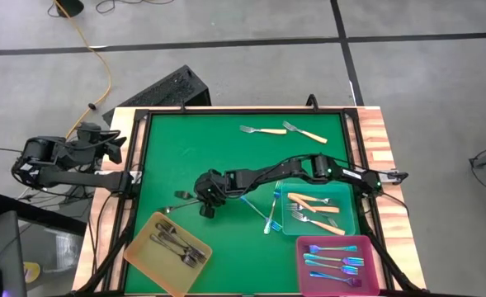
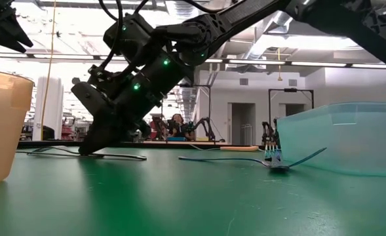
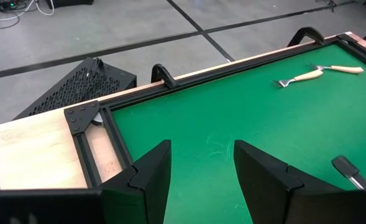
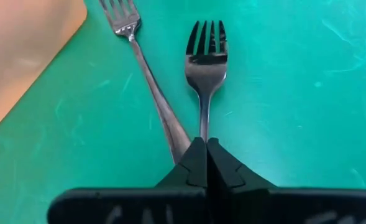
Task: Sort silverware by color (type)
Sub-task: Put the black fork into the orange bin
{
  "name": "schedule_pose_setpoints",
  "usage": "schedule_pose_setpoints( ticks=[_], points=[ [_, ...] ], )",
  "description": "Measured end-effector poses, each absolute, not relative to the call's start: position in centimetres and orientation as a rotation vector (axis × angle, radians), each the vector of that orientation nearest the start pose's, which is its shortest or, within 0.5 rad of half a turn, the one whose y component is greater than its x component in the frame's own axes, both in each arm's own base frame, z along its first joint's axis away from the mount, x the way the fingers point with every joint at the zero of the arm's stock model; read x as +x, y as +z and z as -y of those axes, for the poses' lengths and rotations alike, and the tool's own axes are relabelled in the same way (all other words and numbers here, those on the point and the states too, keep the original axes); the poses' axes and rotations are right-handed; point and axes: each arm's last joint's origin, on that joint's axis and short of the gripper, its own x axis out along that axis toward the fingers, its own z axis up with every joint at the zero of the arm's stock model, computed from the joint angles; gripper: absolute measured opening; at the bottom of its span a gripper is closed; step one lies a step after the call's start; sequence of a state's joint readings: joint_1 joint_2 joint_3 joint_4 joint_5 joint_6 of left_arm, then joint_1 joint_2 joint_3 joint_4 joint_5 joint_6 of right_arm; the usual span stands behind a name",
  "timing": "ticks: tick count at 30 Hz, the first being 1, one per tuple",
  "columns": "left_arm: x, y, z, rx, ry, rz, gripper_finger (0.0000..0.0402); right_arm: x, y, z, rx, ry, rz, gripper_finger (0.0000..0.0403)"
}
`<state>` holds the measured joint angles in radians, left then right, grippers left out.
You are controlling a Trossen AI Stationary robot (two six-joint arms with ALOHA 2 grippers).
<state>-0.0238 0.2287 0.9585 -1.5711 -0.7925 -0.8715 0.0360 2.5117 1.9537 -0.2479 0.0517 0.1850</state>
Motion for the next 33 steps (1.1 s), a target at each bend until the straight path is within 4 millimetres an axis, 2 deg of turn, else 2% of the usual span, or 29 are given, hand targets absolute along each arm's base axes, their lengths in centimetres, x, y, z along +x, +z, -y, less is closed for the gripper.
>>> schedule_pose_setpoints(
  ticks=[17,23,26,33],
  points=[
    [-3.5,30.6,-2.1,-0.445,0.992,-0.413,0.0158,53.9,14.5,-1.0,0.139,-0.098,-0.715,0.0013],
    [-3.5,30.6,-2.1,-0.445,0.992,-0.414,0.0158,54.1,14.8,-1.4,0.148,-0.069,-0.688,0.0013],
    [-3.5,30.6,-2.1,-0.446,0.992,-0.414,0.0158,54.1,15.0,-1.4,0.176,-0.033,-0.68,0.0033],
    [-3.5,30.6,-2.1,-0.45,0.993,-0.412,0.0158,54.1,14.9,-1.4,0.188,-0.034,-0.68,0.0128]
  ],
)
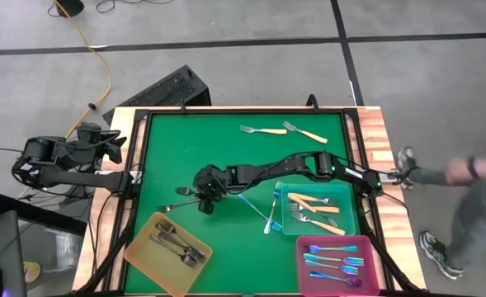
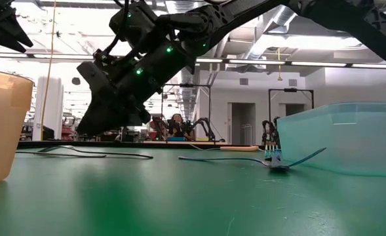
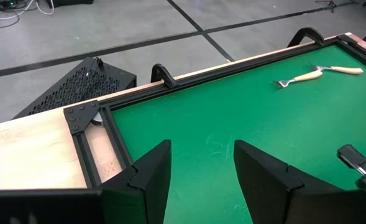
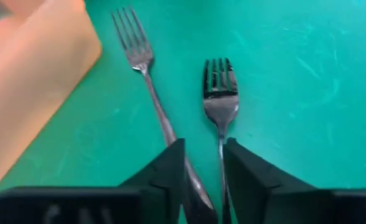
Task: Sort silverware by color (type)
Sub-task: Put the black fork into the orange bin
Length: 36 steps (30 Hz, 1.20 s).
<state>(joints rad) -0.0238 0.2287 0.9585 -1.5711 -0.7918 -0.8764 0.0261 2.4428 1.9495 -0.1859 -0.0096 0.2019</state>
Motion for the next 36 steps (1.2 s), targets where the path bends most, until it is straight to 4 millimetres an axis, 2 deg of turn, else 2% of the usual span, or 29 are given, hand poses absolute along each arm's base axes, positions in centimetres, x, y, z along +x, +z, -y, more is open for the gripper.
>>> schedule_pose_setpoints(
  ticks=[4,7,11,14,26,36],
  points=[
    [-3.5,30.6,-2.1,-0.45,0.993,-0.411,0.0158,54.1,14.8,-1.2,0.186,-0.05,-0.681,0.0179],
    [-3.5,30.6,-2.1,-0.45,0.993,-0.411,0.0158,54.3,13.8,-0.9,0.188,-0.056,-0.69,0.0201],
    [-3.5,30.6,-2.1,-0.45,0.993,-0.411,0.0158,54.4,12.0,-0.8,0.184,-0.061,-0.722,0.0207],
    [-3.5,30.6,-2.1,-0.45,0.993,-0.41,0.0158,54.4,11.9,-0.9,0.184,-0.064,-0.732,0.0201],
    [-3.5,30.6,-2.2,-0.447,0.996,-0.408,0.0158,53.9,10.7,0.6,0.25,-0.141,-0.815,0.0145],
    [-3.6,30.6,-2.2,-0.448,0.997,-0.408,0.0158,53.6,10.4,0.8,0.261,-0.134,-0.854,0.0025]
  ],
)
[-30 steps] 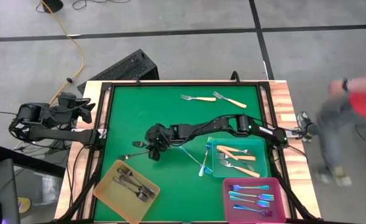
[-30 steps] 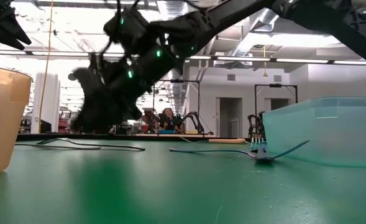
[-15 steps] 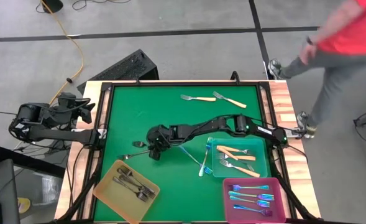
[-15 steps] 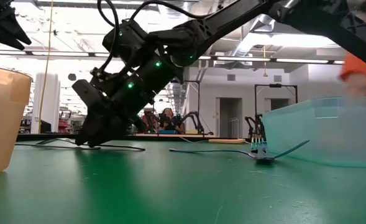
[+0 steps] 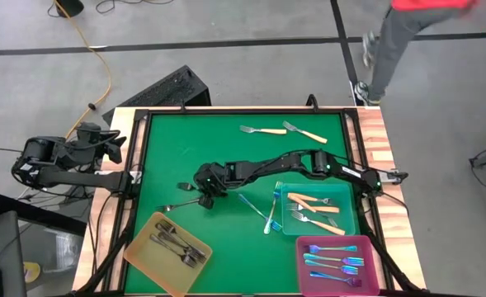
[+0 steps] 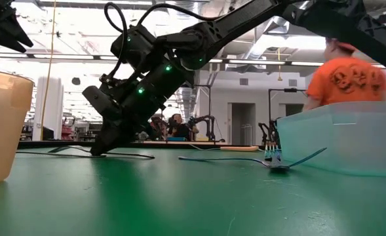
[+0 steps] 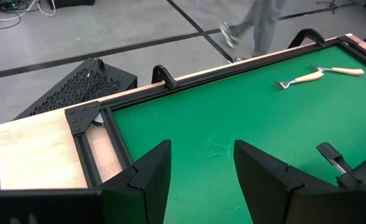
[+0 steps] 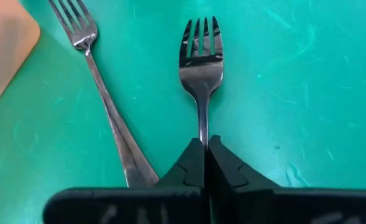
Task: Sort silverware by color (type)
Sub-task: Put the black fork into the orange bin
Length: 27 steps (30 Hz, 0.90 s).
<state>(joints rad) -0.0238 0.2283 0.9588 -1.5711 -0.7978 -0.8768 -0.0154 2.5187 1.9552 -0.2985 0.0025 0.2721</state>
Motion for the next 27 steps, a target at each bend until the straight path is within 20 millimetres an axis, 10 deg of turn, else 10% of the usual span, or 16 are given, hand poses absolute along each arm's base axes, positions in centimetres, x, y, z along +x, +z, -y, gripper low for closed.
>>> schedule_pose_setpoints(
  ticks=[27],
  points=[
    [-3.5,30.6,-2.1,-0.474,1.0,-0.398,0.0158,53.3,17.3,-0.7,0.24,-0.075,-0.701,0.0019]
  ],
)
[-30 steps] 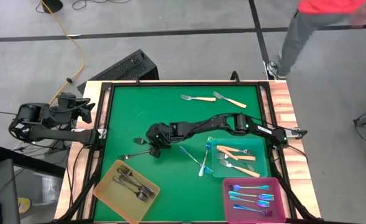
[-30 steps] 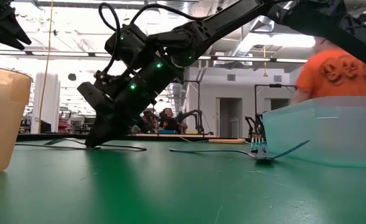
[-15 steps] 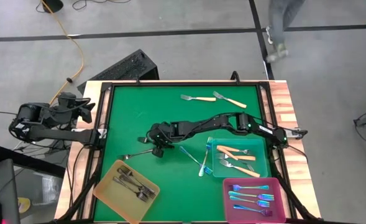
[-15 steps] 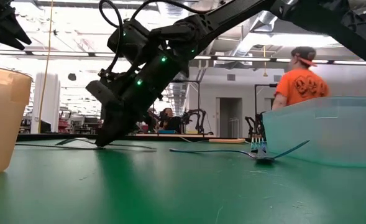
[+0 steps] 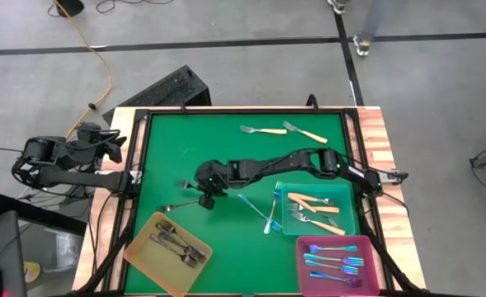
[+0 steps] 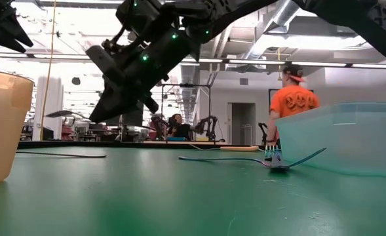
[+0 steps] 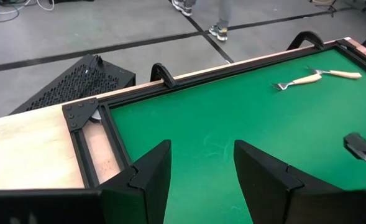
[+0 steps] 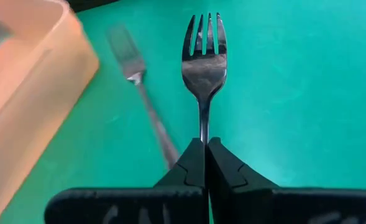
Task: Sort silverware by color (type)
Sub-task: Put the black fork into the orange bin
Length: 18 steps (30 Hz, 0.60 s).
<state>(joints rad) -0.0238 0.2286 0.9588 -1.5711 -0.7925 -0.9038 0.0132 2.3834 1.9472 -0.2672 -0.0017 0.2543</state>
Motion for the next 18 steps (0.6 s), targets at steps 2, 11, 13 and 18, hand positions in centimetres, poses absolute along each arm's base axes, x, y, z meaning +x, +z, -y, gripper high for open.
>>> schedule_pose_setpoints(
  ticks=[2,11,13,18],
  points=[
    [-3.5,30.6,-2.1,-0.487,1.002,-0.391,0.0158,53.2,17.3,-1.5,0.235,-0.058,-0.708,0.0019],
    [-3.5,30.6,-2.1,-0.513,1.009,-0.377,0.0158,53.1,18.1,-5.5,0.223,0.008,-0.706,0.0019],
    [-3.5,30.6,-2.1,-0.525,1.01,-0.373,0.0158,53.4,19.3,-6.2,0.219,0.018,-0.681,0.0019],
    [-3.5,30.6,-2.1,-0.533,1.013,-0.368,0.0158,53.6,22.7,-6.8,0.159,-0.042,-0.639,0.0019]
  ],
)
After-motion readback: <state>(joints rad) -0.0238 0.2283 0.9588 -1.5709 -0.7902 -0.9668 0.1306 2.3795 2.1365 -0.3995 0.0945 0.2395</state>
